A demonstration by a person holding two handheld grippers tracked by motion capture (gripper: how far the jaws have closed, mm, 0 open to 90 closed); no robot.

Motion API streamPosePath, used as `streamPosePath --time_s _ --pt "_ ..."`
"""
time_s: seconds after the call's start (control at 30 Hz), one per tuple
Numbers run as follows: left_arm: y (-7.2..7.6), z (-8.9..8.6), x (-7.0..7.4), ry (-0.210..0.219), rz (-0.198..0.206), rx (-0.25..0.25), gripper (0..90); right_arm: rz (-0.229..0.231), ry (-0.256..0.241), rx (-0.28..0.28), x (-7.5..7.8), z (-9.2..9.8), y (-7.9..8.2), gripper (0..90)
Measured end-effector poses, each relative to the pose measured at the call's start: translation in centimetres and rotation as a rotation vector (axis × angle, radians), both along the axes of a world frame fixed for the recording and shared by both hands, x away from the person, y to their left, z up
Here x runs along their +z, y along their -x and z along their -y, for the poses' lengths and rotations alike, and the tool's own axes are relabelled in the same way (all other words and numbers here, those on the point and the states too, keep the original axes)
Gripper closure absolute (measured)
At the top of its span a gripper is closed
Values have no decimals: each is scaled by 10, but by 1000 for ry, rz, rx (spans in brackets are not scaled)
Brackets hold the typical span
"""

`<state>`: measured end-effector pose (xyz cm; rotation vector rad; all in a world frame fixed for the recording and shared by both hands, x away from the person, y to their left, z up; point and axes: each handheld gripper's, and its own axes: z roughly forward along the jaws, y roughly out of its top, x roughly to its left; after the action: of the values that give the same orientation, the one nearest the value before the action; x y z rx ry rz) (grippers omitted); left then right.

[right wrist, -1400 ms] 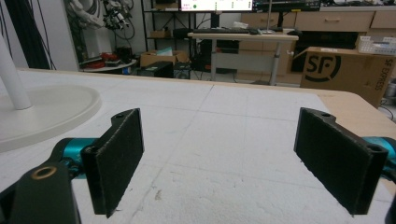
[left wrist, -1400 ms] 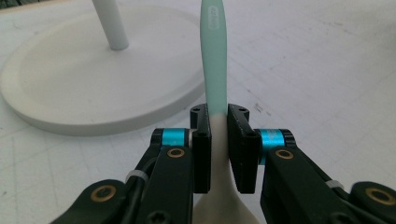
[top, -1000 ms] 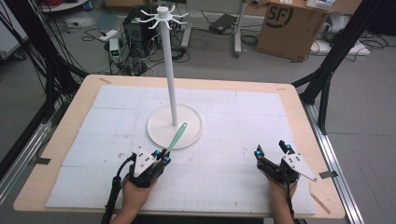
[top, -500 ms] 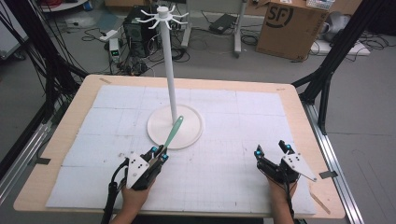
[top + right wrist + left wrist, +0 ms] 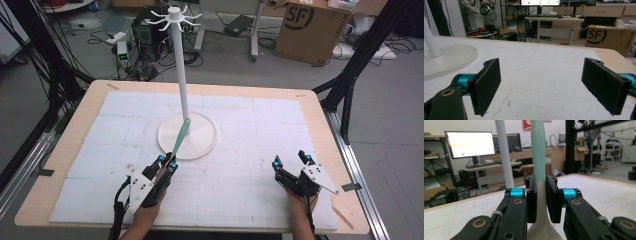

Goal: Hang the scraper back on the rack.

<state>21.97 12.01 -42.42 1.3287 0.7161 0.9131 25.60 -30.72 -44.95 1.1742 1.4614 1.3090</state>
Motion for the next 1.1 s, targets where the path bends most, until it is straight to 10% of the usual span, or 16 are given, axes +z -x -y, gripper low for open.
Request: streamPosePath --time_s 1.1 --pt "-5 -9 23 121 98 42 803 -8 3 10 0 -1 0 152"
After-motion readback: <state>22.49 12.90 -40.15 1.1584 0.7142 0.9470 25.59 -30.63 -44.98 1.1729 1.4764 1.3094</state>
